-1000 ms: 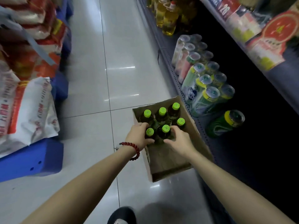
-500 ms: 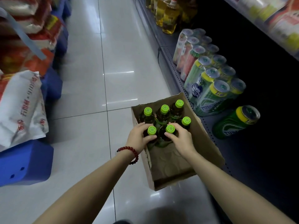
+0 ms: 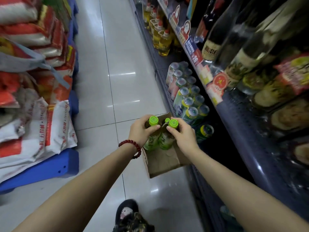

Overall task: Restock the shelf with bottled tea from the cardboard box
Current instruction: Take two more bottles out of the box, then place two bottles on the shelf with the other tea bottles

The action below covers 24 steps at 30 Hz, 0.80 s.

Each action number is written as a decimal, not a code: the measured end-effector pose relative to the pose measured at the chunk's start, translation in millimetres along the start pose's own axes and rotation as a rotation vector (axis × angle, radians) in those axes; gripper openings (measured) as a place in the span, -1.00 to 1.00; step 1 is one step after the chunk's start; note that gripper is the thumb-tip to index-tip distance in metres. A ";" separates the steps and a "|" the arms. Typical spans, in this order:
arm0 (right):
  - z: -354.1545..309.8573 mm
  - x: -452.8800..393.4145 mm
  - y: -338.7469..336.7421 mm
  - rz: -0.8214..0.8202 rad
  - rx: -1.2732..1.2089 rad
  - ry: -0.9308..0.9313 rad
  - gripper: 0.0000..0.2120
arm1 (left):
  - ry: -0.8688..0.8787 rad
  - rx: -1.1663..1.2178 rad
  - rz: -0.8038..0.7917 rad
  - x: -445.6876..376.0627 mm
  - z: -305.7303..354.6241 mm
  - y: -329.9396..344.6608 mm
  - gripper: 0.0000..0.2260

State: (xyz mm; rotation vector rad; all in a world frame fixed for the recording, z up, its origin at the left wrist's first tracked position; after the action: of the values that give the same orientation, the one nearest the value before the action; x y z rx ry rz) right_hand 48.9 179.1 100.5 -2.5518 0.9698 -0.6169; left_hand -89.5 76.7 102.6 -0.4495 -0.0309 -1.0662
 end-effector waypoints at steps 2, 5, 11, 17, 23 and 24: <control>-45.1 19.6 -28.5 0.005 -0.012 -0.017 -0.74 | 0.017 0.008 -0.007 15.8 54.2 -14.2 -0.77; -118.8 50.6 -74.7 0.037 0.016 -0.068 -0.86 | 0.048 -0.010 -0.005 41.4 139.7 -36.9 -0.78; -257.9 110.9 -164.4 0.118 0.073 -0.151 -0.84 | 0.105 0.008 -0.004 86.2 295.6 -76.4 -0.81; -375.1 163.6 -244.2 0.199 0.095 -0.211 -0.80 | 0.223 -0.024 -0.077 127.6 441.1 -107.9 -0.81; -473.3 204.3 -312.0 0.322 0.109 -0.285 -0.76 | 0.401 -0.096 -0.061 149.7 560.2 -144.8 -0.80; -484.9 209.2 -319.1 0.337 0.123 -0.293 -0.74 | 0.422 -0.116 -0.061 151.9 573.5 -150.3 -0.81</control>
State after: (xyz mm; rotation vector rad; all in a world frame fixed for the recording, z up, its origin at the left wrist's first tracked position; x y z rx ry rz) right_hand 115.9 184.7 713.8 -2.2181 1.1756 -0.1935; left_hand -33.9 101.5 711.5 -0.3214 0.3947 -1.2096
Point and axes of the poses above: each hand's wrist, its own x-axis away from the middle knuckle, its own y-axis out of the palm, z = x × y, the point moved 8 cm from there along -x, towards the middle knuckle, and after that the axes turned 10 degrees about -z, right-handed, at the moved point
